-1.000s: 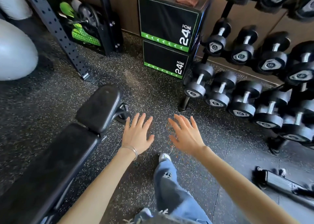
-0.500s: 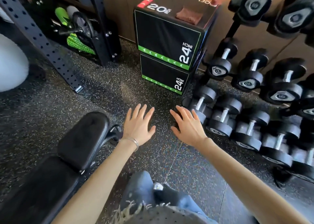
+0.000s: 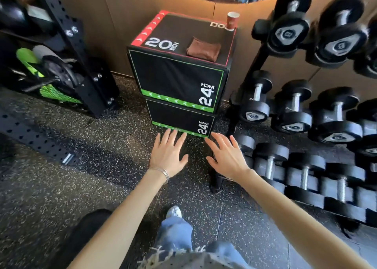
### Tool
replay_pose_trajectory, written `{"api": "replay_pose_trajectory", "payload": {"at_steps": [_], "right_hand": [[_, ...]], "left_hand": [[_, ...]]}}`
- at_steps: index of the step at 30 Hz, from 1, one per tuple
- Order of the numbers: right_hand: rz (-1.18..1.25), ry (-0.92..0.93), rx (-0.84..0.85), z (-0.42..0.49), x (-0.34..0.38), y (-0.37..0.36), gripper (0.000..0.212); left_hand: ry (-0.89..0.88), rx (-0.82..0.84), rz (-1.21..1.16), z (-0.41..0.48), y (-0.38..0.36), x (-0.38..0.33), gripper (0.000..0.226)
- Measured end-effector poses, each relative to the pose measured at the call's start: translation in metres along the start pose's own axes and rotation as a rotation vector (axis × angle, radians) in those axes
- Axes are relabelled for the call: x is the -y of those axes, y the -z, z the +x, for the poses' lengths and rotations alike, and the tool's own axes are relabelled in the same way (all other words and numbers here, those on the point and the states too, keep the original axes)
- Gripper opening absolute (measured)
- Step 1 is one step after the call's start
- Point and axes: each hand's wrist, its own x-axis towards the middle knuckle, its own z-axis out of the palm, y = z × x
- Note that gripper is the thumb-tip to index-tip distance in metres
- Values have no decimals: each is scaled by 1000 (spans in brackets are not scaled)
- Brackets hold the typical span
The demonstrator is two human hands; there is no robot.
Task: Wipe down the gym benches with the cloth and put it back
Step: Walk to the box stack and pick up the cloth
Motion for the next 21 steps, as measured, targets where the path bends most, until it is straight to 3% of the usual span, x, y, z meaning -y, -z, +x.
{"api": "replay_pose_trajectory", "payload": {"at_steps": [11,21], "right_hand": [[16,-78,-14,161,-40,0,61],[3,-53,-2,324,-129,0,59]], "left_hand": [[-37,30,15,157,3,69,71],[-26,3,0,336,4,96,70]]}}
